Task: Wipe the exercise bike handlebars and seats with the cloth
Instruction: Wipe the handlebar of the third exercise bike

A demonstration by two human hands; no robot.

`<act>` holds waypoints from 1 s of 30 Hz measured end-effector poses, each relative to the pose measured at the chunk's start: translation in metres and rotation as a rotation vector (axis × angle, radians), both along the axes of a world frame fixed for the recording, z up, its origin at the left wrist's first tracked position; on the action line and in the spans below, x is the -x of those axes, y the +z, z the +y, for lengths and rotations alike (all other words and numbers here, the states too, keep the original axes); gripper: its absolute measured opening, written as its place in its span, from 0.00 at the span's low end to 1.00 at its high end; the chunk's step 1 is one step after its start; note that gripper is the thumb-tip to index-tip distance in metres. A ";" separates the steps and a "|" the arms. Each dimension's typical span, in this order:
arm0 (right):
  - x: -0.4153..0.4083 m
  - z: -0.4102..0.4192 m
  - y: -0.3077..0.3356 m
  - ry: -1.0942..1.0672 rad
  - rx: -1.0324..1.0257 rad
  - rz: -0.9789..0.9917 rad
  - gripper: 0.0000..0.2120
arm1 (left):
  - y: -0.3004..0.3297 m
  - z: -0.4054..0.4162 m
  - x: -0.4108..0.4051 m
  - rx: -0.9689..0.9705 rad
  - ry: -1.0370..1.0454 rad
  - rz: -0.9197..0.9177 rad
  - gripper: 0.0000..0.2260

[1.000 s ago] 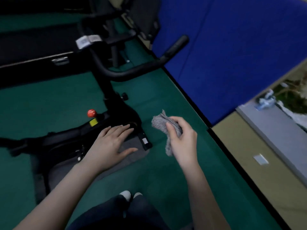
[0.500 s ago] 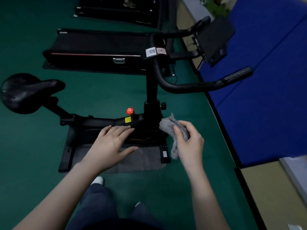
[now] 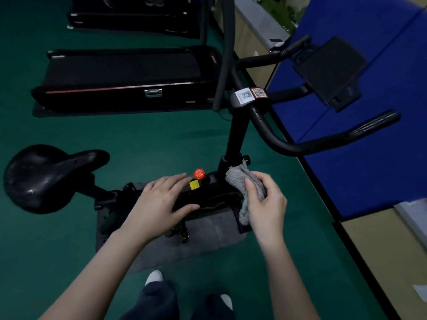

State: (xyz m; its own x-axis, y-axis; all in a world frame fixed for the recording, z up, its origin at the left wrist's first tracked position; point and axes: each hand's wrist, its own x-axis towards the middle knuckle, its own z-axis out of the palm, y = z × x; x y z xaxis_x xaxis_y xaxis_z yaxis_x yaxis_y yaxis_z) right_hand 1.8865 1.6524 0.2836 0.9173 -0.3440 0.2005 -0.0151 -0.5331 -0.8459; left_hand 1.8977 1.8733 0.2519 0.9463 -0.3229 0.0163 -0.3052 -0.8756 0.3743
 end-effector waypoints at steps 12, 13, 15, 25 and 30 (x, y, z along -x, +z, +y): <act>-0.012 0.018 -0.002 -0.209 -0.024 0.018 0.06 | 0.003 0.001 -0.072 0.097 -0.195 0.010 0.35; -0.016 0.016 -0.002 -0.214 -0.028 0.016 0.06 | 0.003 -0.003 -0.077 0.095 -0.204 0.011 0.35; -0.025 0.010 0.000 -0.207 -0.031 0.015 0.06 | 0.003 -0.010 -0.085 0.093 -0.213 0.008 0.35; -0.070 -0.003 0.005 -0.120 0.015 -0.017 0.07 | 0.000 -0.025 -0.119 0.058 -0.205 -0.038 0.36; -0.090 -0.002 0.005 -0.139 0.002 -0.013 0.07 | 0.000 -0.023 -0.148 0.059 -0.212 -0.050 0.36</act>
State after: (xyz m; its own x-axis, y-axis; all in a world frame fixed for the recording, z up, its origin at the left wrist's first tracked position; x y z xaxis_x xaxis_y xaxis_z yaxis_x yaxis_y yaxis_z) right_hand 1.9760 1.6502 0.2885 0.8582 -0.4669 0.2133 -0.0776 -0.5287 -0.8453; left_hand 2.0460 1.8498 0.2520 0.8549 -0.5117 0.0858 -0.4995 -0.7669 0.4029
